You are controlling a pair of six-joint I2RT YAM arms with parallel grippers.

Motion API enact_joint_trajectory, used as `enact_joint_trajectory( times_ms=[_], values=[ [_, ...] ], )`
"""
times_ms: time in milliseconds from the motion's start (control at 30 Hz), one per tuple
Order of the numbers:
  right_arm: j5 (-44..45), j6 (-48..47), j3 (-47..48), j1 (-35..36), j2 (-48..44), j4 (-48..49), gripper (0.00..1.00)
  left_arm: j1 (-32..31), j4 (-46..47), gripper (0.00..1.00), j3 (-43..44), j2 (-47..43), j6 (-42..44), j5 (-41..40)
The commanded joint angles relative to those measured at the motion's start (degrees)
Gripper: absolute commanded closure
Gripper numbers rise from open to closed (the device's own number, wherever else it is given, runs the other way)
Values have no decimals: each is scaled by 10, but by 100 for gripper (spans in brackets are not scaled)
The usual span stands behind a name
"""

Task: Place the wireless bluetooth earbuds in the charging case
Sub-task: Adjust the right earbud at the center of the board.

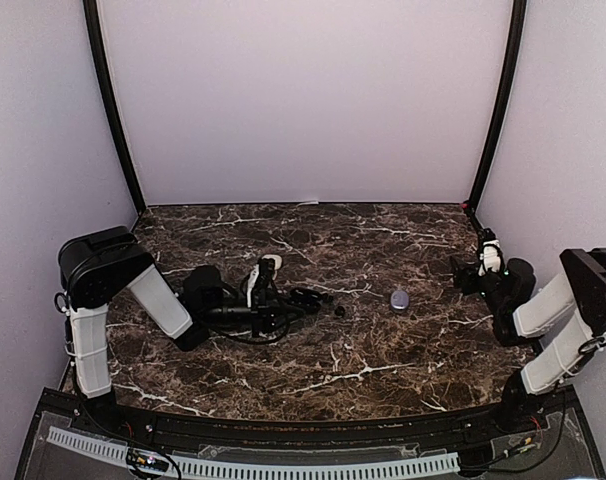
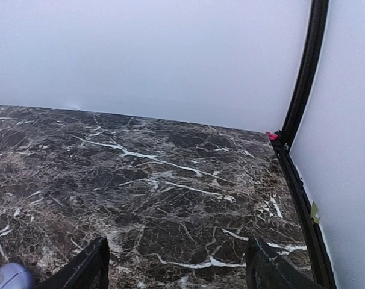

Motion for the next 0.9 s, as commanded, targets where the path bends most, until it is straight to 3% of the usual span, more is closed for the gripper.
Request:
enact_joint_trajectory(
  times_ms=[0, 33, 67, 400, 867],
  values=[
    [65, 38, 8, -6, 12, 48, 19, -7, 6, 93, 7, -1, 11, 11],
    [66, 38, 7, -5, 14, 57, 3, -8, 5, 93, 9, -1, 12, 11],
    [68, 39, 5, -5, 18, 70, 1, -9, 3, 93, 11, 0, 14, 10],
    [66, 38, 7, -6, 18, 63, 1, -37, -54, 93, 71, 13, 56, -5],
    [66, 39, 7, -5, 18, 63, 1, -46, -38, 93, 73, 23, 52, -31]
  ],
)
